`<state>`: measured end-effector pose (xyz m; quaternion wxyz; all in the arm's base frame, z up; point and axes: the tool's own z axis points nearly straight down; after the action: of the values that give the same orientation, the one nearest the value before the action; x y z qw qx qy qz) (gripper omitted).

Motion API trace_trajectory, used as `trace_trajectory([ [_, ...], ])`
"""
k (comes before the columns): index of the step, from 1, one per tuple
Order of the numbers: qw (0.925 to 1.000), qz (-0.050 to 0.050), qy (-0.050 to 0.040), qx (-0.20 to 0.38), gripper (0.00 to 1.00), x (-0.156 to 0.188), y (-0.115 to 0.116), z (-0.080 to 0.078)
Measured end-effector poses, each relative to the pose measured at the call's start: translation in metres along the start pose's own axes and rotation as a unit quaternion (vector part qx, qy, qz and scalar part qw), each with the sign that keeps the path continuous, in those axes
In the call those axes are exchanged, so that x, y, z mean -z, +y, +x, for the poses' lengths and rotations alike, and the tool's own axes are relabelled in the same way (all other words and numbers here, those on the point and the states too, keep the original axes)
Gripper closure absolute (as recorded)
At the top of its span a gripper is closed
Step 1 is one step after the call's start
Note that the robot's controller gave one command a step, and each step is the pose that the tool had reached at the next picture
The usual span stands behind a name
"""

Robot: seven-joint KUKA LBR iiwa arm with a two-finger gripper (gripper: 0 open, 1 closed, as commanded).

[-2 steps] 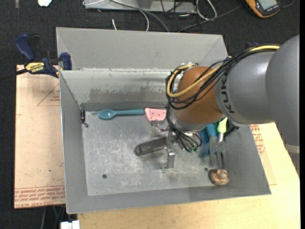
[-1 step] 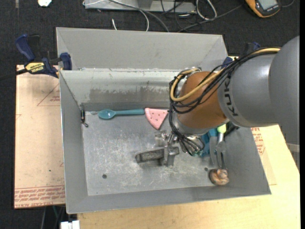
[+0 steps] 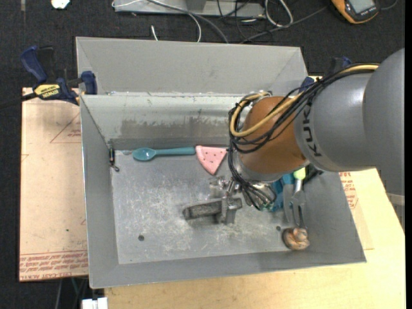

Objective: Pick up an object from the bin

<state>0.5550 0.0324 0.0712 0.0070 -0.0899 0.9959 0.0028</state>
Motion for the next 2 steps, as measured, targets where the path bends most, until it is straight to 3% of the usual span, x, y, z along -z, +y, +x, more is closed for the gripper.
trace_trajectory([
  [1,0.9988,-0.001,0.0015,0.048,1.0,0.0414,-0.0167,0.011],
  [2,0.9812,0.001,-0.0034,0.193,1.0,0.0461,-0.0226,0.0043],
])
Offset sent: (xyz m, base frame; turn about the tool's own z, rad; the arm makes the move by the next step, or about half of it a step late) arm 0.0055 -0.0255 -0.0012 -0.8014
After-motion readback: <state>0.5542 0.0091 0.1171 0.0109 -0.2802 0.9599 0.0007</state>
